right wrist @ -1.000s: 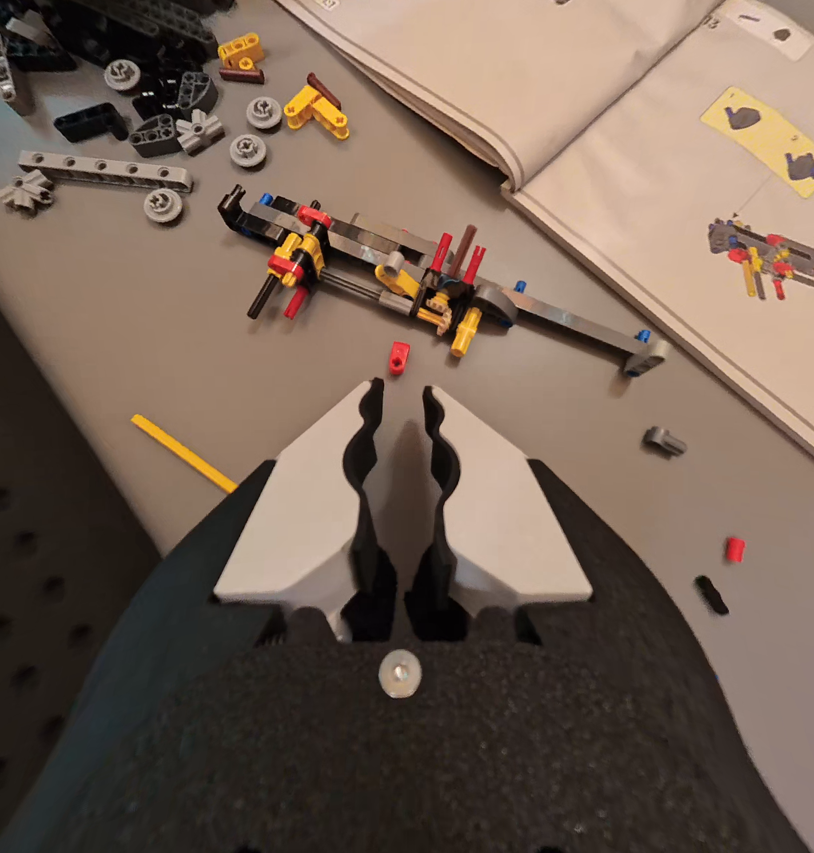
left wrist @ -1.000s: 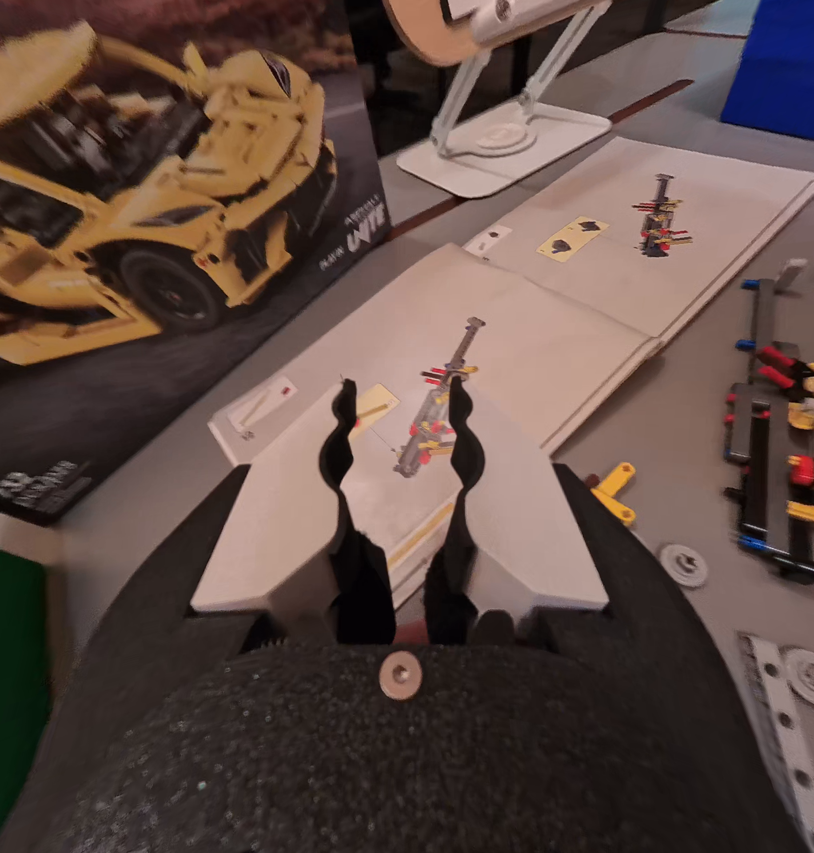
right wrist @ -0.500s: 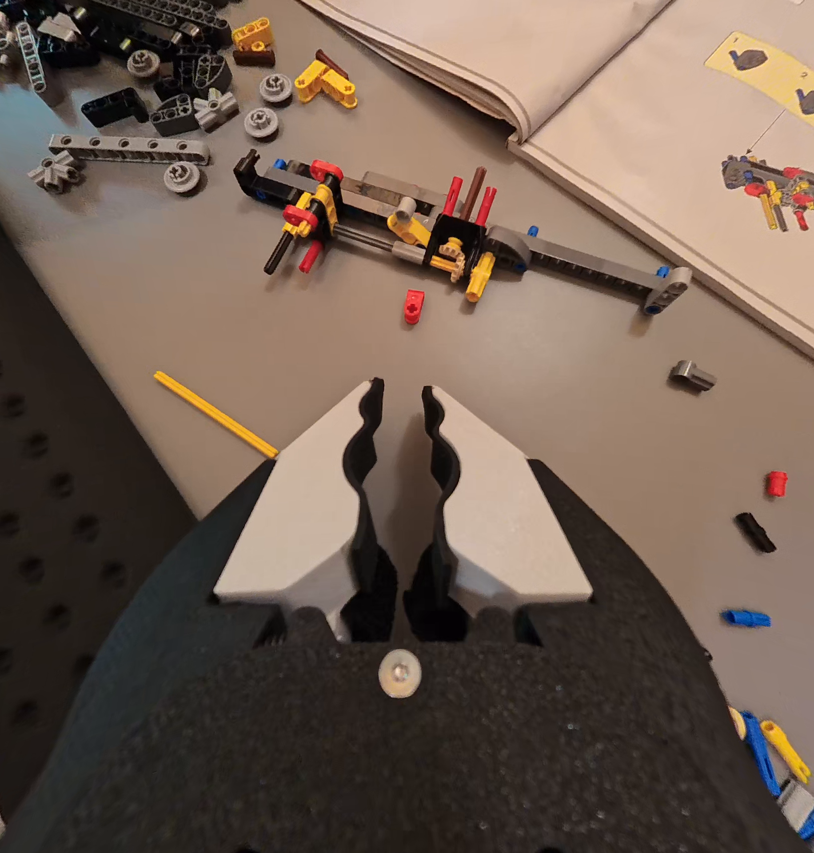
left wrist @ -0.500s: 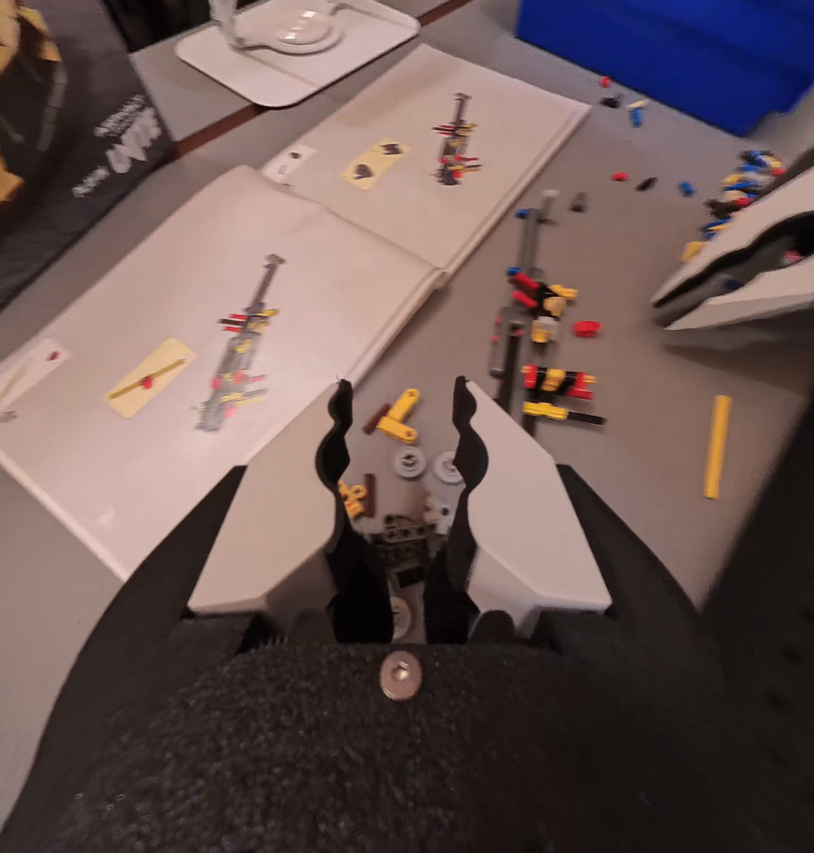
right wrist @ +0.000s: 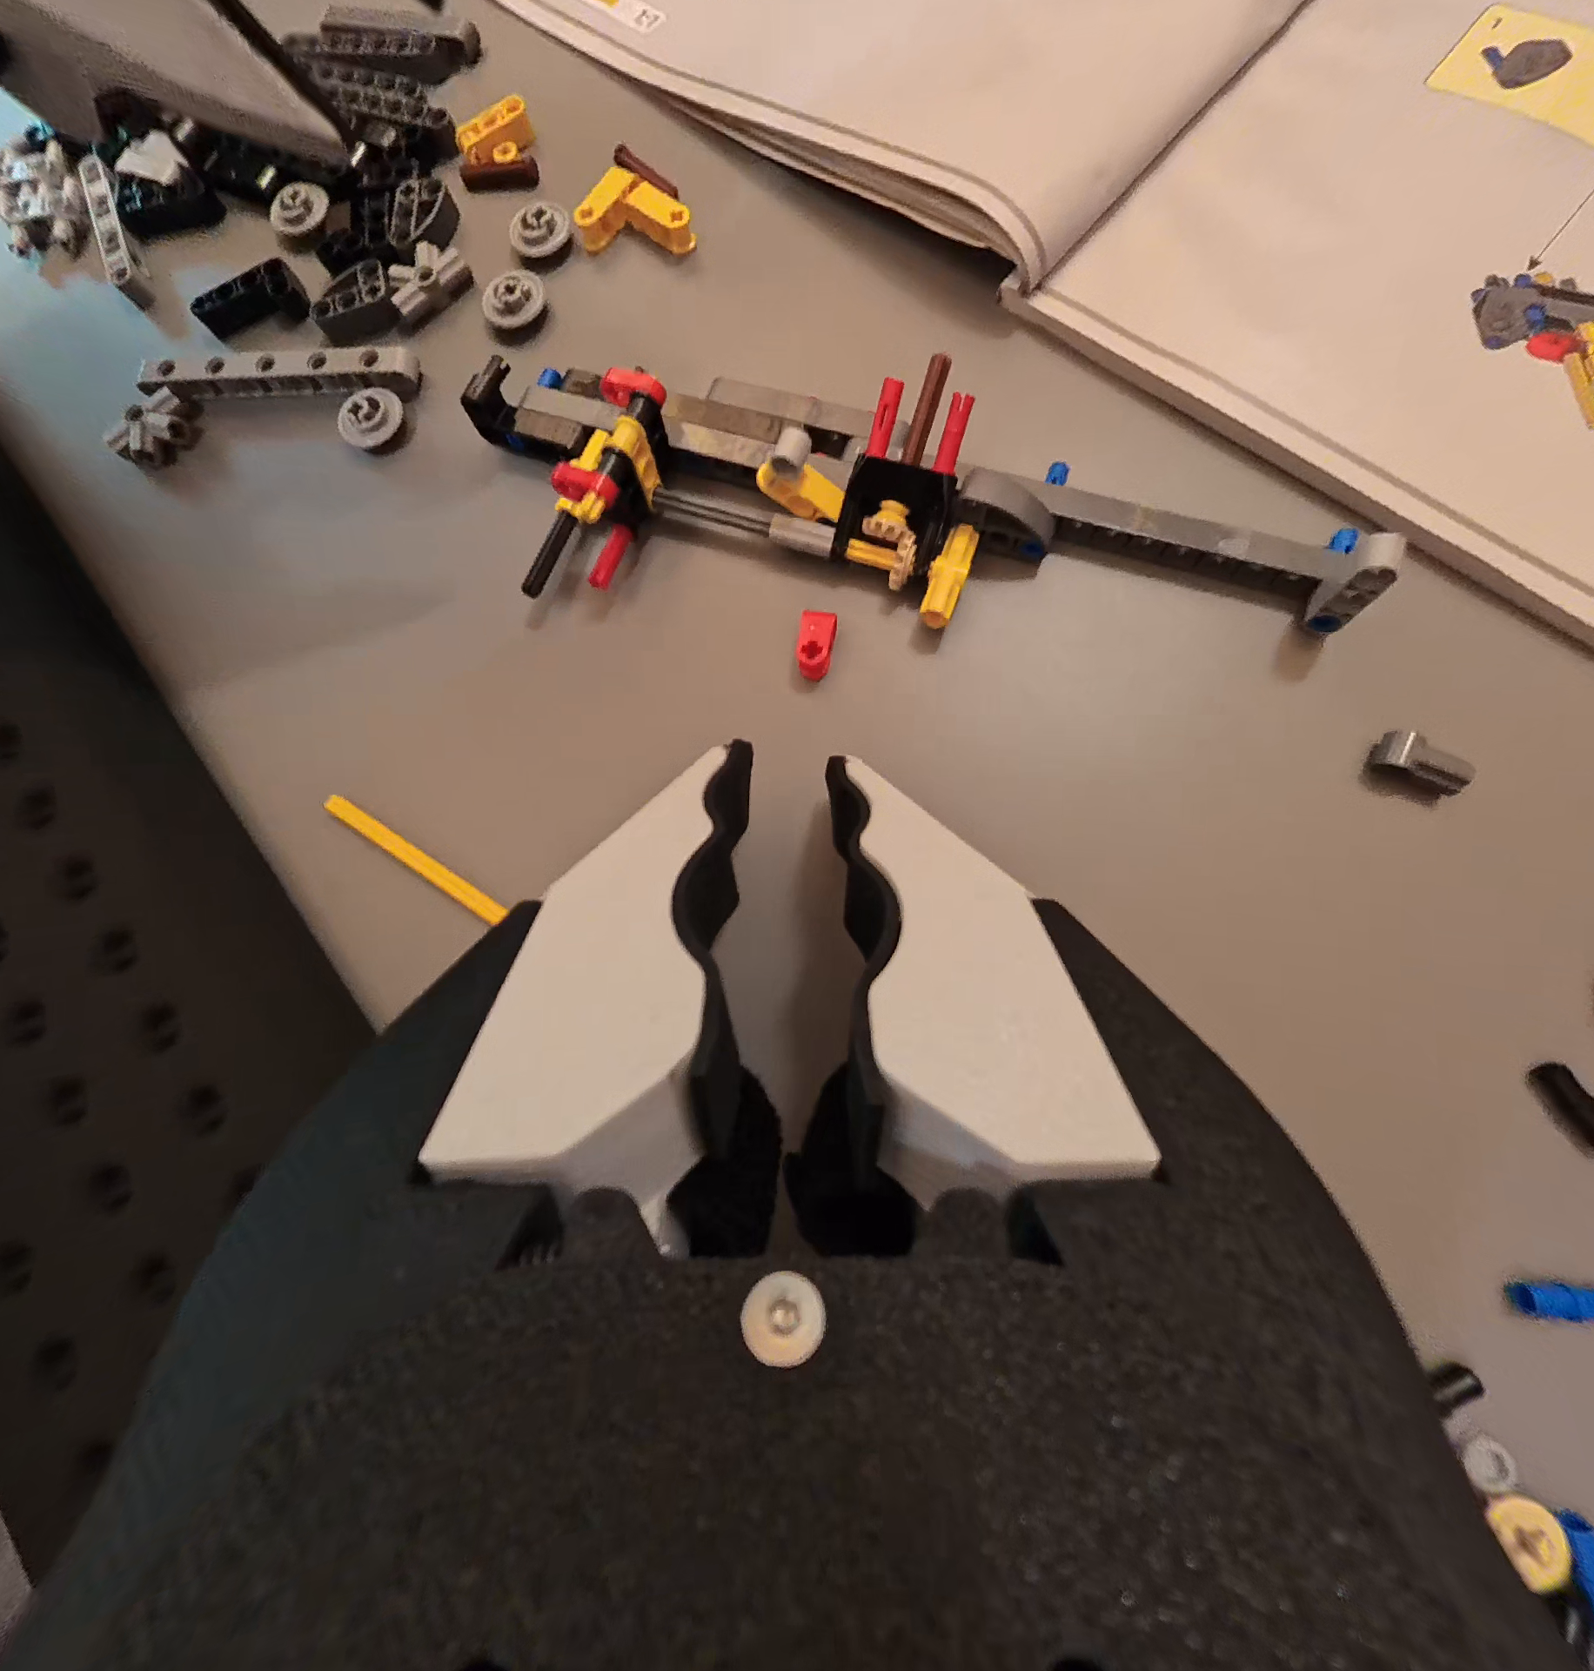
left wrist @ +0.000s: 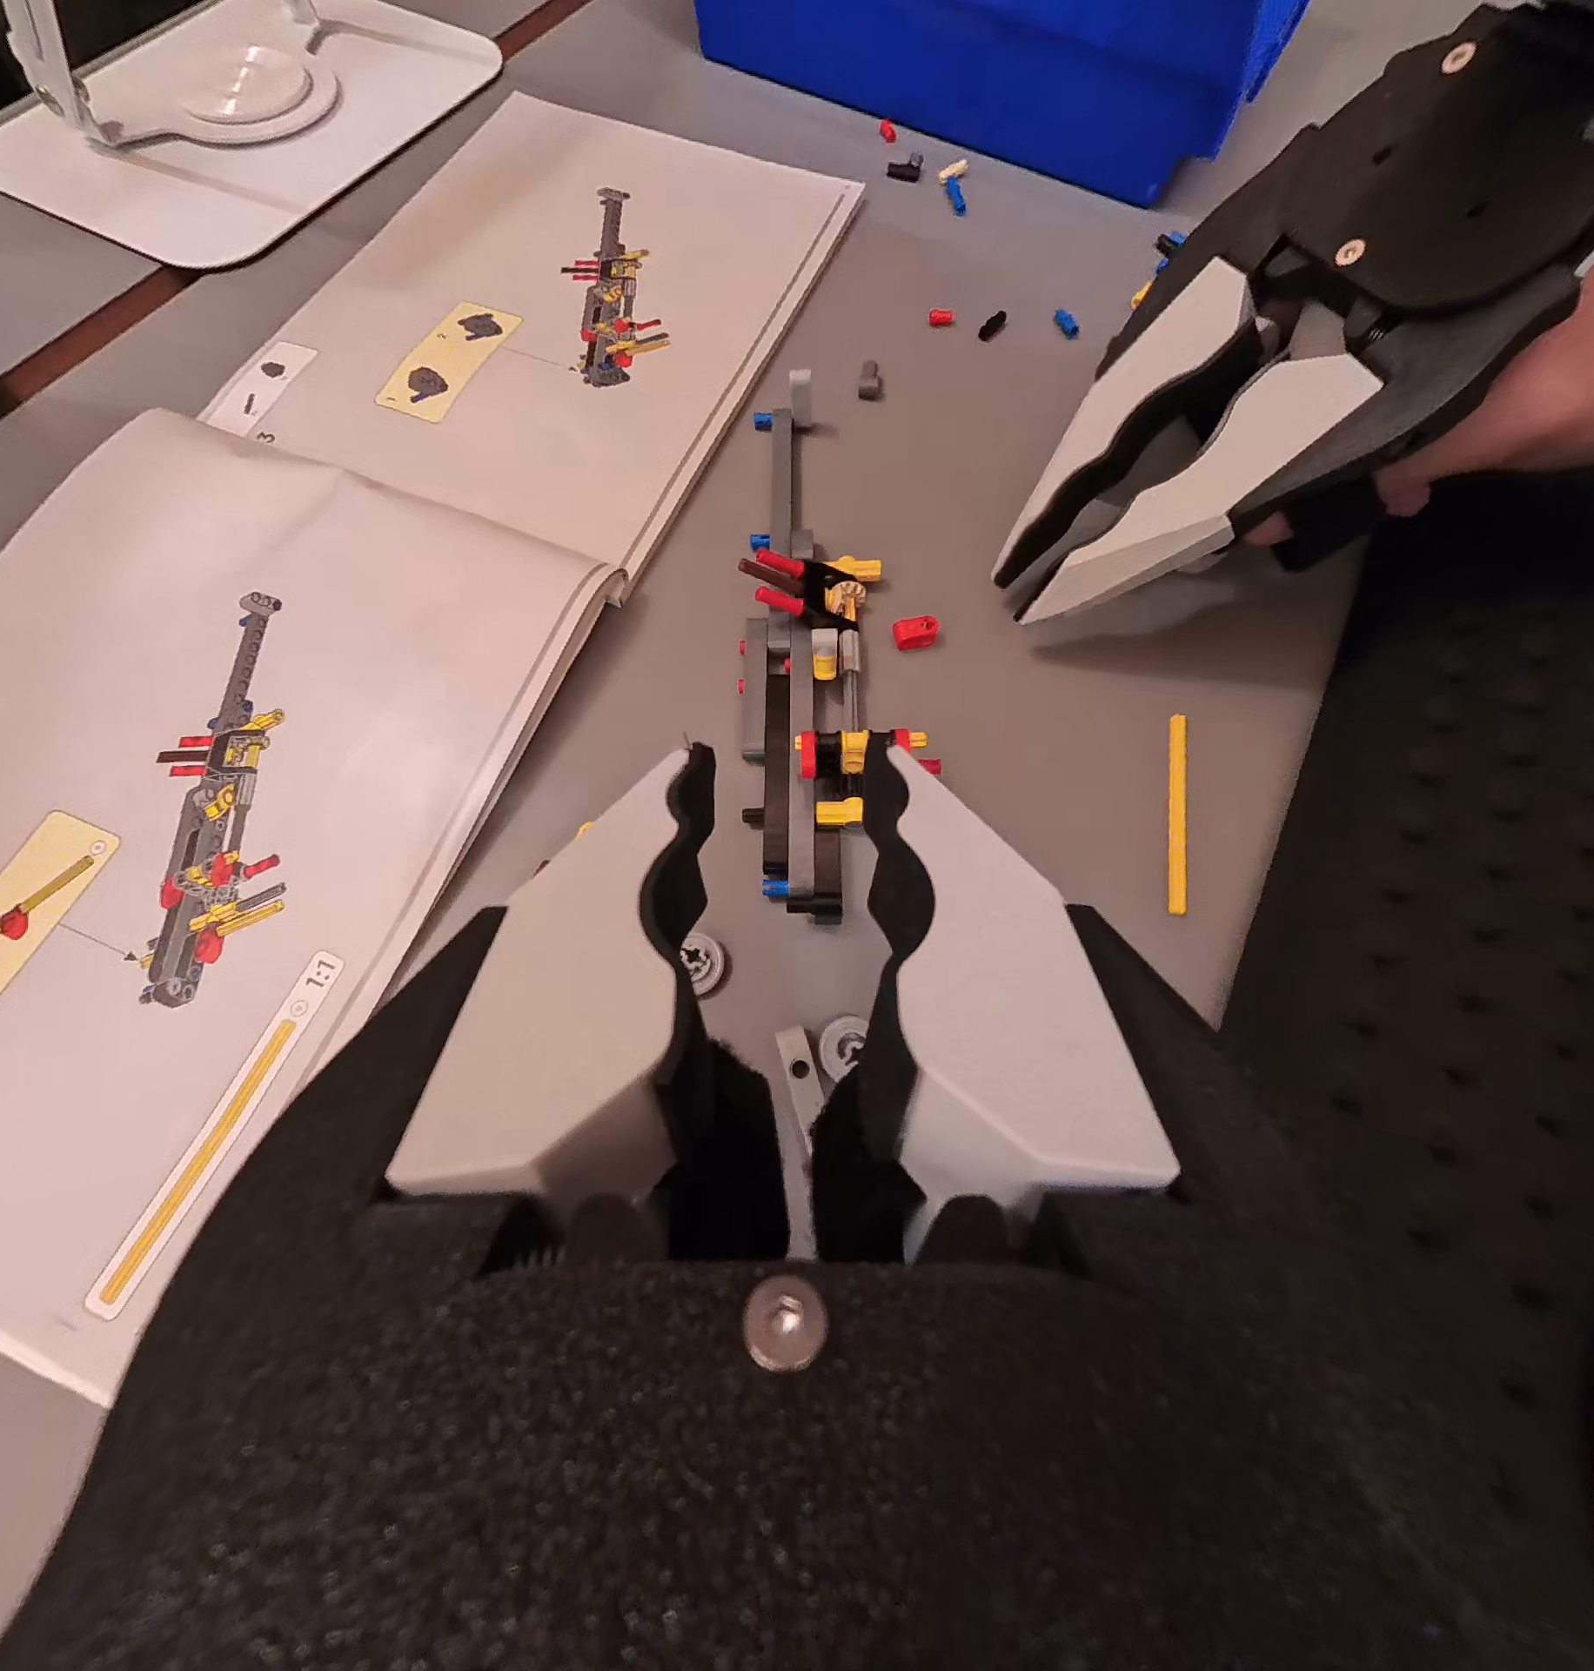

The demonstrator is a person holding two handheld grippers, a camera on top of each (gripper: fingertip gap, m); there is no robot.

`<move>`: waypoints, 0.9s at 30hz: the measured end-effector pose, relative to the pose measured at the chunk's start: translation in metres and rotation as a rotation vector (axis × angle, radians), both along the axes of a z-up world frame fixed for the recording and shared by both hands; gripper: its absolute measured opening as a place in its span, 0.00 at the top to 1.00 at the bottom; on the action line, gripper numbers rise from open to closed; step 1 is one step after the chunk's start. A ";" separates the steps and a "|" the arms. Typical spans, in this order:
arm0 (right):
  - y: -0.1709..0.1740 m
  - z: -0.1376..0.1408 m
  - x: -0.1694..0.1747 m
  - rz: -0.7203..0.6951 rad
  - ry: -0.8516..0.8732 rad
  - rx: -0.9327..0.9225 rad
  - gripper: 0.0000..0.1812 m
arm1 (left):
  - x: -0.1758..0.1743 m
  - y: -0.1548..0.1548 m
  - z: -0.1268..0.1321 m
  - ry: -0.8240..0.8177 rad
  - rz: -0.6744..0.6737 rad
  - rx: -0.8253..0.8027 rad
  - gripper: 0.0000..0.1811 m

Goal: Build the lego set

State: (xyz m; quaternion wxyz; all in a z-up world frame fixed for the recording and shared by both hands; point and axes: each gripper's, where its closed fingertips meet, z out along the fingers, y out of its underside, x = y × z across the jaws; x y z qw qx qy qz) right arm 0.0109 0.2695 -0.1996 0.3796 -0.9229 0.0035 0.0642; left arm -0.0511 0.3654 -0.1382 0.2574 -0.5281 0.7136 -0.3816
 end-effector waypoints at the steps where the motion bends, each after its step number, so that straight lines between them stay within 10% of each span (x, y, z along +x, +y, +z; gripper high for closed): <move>1: 0.003 0.000 0.001 -0.006 0.001 0.008 0.91 | 0.001 0.000 -0.002 0.004 0.001 0.002 0.83; 21: 0.035 0.005 0.000 0.048 -0.237 0.076 0.97 | -0.003 -0.031 -0.022 0.042 -0.148 0.026 0.84; 27: 0.042 0.073 -0.024 0.189 -0.688 0.394 0.97 | 0.020 -0.042 0.009 0.005 -0.088 -0.501 0.86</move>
